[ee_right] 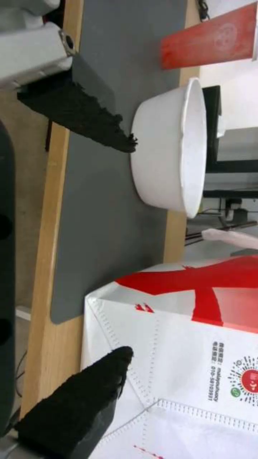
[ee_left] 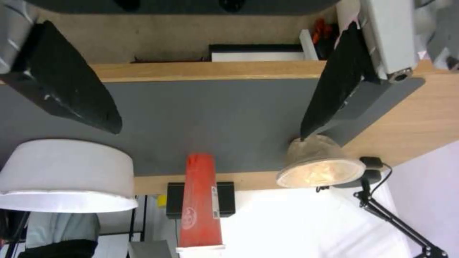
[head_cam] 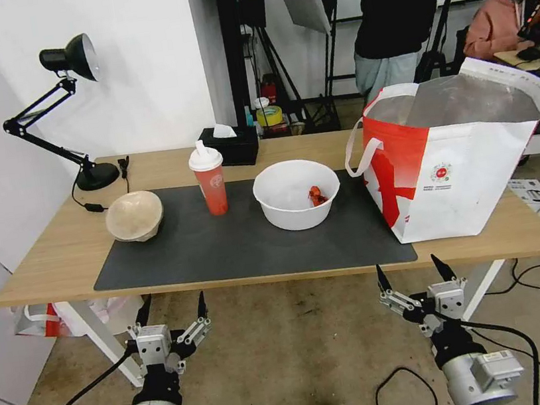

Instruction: Pick up the trash from the table and place it into the takeout bag.

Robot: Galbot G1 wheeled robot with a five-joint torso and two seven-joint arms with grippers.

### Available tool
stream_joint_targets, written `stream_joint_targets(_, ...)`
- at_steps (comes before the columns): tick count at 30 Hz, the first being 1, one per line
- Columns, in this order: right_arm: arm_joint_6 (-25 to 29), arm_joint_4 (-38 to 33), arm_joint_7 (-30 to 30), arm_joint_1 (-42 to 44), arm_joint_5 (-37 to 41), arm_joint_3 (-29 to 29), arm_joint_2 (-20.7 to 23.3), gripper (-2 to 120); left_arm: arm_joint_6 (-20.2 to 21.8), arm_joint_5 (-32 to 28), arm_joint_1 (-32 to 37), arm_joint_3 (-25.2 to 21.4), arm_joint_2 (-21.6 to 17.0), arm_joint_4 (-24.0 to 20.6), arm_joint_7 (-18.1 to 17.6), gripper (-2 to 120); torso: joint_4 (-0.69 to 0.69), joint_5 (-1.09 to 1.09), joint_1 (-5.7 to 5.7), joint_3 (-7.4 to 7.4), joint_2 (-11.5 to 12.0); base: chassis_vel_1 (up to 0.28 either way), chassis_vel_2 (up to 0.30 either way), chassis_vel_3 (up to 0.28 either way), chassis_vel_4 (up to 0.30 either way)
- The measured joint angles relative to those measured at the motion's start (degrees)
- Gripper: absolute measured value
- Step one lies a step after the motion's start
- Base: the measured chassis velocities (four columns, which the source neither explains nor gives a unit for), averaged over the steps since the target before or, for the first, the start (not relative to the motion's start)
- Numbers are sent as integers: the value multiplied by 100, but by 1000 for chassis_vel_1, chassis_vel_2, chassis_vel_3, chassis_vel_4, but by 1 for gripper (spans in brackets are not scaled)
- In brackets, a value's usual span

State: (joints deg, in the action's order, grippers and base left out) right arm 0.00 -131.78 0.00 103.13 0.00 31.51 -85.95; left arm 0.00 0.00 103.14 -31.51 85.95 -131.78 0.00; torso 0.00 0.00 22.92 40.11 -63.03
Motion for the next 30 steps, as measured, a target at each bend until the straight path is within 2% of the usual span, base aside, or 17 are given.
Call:
stream_joint_targets(15, -81, -53, 10, -8, 58, -37, 82, 100, 22, -57, -2, -2, -21, -5, -22, 100, -1, 0, 0, 0, 0, 0, 0, 0, 0)
stream_joint_targets(18, -643, -520, 134, -76, 450, -307, 619, 100, 204, -485, -22, -65, -190, -170, -223, 100, 0, 0, 0, 0, 0, 0, 0, 0, 0)
stream_joint_targets(19, -643, -520, 134, -76, 450, -307, 619, 100, 204, -485, -22, -65, -190, -170, -223, 100, 0, 0, 0, 0, 0, 0, 0, 0, 0)
stream_joint_targets(23, -1435, -1127, 315, -168, 1025, -669, 1413, 100, 509, -1212, -58, -169, -470, -433, -552, 100, 2, -2, 0, 0, 0, 0, 0, 0, 0)
stream_joint_targets(30, -1504, -1145, 326, -124, 1015, -749, 1451, 100, 809, -1943, -94, -271, -762, -693, -883, 100, 0, -2, 0, 0, 0, 0, 0, 0, 0)
